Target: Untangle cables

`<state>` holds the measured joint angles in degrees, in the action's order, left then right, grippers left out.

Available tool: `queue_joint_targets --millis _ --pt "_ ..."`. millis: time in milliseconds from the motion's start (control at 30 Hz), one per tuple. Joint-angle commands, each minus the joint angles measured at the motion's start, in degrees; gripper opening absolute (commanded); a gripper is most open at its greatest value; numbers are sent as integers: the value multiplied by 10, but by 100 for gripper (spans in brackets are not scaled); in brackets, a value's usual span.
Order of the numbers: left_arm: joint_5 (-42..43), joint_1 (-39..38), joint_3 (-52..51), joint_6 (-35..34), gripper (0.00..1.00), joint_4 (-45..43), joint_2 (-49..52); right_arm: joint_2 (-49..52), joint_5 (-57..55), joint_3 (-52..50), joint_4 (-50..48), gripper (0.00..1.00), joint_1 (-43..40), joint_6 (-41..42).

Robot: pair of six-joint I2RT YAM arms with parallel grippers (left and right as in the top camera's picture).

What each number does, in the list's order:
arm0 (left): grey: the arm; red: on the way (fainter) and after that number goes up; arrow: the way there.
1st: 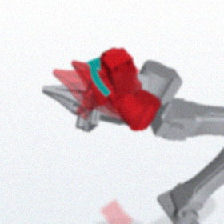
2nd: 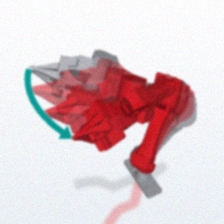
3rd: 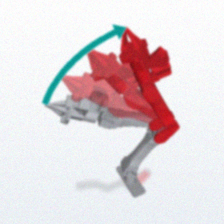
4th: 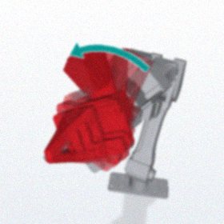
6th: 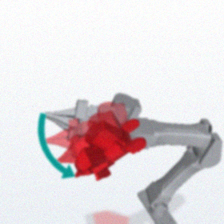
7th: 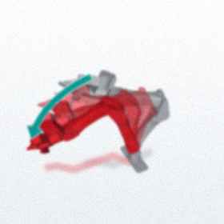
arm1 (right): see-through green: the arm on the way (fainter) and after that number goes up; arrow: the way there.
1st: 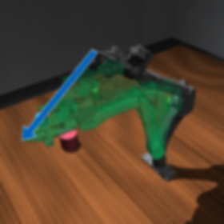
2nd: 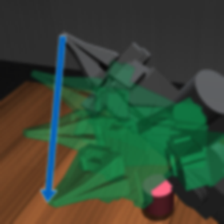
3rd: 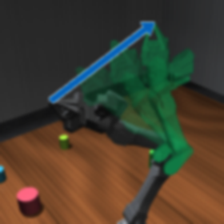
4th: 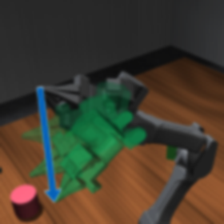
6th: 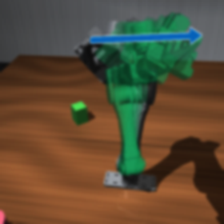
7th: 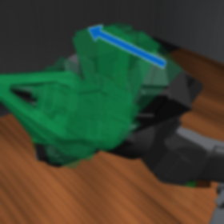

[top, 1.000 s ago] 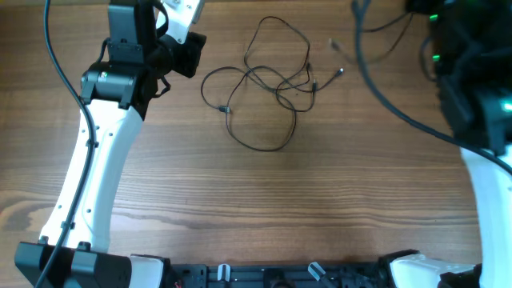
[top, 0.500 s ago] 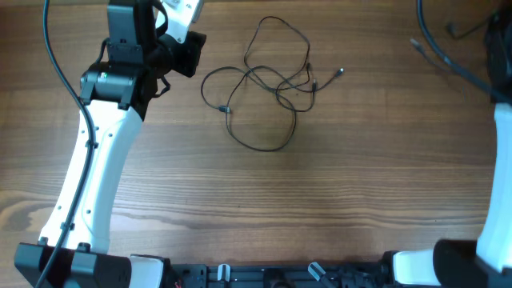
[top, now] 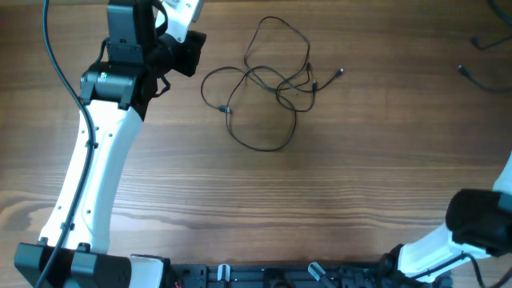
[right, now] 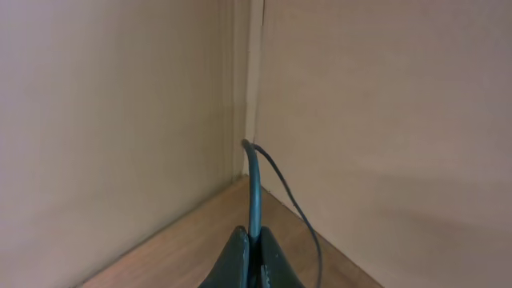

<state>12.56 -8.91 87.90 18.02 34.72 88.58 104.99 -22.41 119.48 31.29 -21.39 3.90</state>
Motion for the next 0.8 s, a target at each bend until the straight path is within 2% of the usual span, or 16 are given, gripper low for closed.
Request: queue_joint_targets --millis 0,367,767 --pt "11 0 -2 -12 40 0 -14 37 66 23 -37 4 -17 38" --pt "11 0 -2 -45 40 7 -18 128 93 23 -98 4 -43 50" --pt "11 0 -2 -65 41 16 -57 205 118 23 -35 4 -116 66"
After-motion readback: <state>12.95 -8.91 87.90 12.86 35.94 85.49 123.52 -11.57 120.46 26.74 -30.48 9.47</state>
